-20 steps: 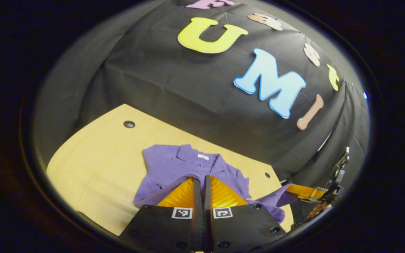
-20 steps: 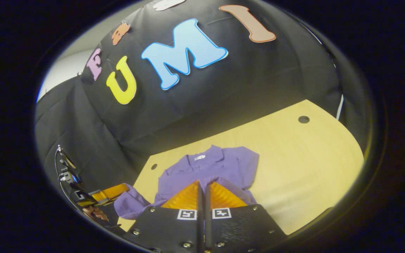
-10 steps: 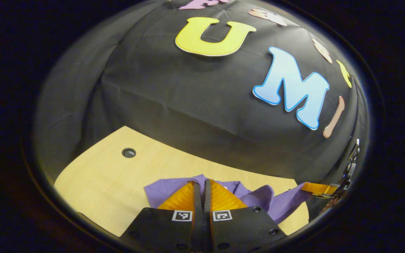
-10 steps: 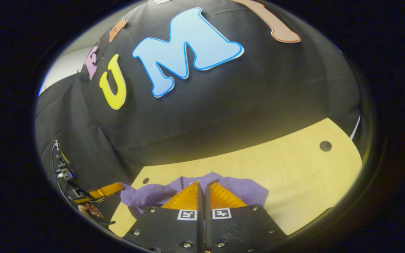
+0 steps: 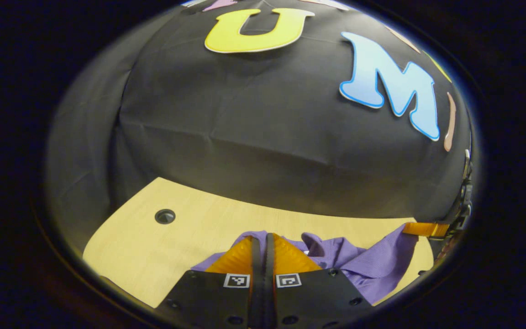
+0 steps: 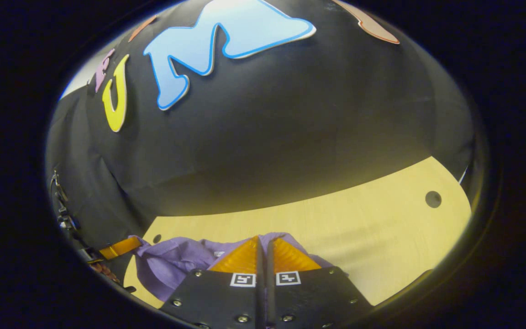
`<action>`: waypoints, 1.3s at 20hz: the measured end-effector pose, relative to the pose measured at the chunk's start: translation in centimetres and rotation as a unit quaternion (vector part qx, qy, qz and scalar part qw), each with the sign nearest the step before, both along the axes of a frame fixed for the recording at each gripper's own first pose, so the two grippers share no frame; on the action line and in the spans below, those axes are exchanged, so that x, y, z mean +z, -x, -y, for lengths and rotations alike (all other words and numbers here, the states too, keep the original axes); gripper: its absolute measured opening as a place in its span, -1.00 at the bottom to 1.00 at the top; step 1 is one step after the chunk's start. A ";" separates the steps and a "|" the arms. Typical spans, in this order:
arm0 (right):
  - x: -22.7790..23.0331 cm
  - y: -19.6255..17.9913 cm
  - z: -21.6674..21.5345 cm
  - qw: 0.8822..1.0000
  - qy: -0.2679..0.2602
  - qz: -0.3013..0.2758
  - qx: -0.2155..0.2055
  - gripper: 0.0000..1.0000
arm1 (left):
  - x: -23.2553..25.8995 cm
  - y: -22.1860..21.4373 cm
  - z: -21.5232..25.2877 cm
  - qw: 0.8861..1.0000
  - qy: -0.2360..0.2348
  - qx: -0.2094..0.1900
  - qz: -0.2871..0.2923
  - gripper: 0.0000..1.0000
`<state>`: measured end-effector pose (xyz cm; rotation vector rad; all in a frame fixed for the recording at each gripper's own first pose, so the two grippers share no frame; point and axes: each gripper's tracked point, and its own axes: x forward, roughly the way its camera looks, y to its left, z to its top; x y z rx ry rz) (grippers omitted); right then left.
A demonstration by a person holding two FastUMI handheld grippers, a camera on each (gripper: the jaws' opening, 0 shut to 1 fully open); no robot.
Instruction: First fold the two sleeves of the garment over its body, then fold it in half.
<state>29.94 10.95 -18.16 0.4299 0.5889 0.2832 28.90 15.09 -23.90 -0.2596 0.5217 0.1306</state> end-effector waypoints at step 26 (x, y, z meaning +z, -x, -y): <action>12.5 12.1 -0.8 0.971 0.195 0.134 -0.045 0.82 | 11.1 7.5 2.8 0.992 -0.039 -0.069 0.096 0.89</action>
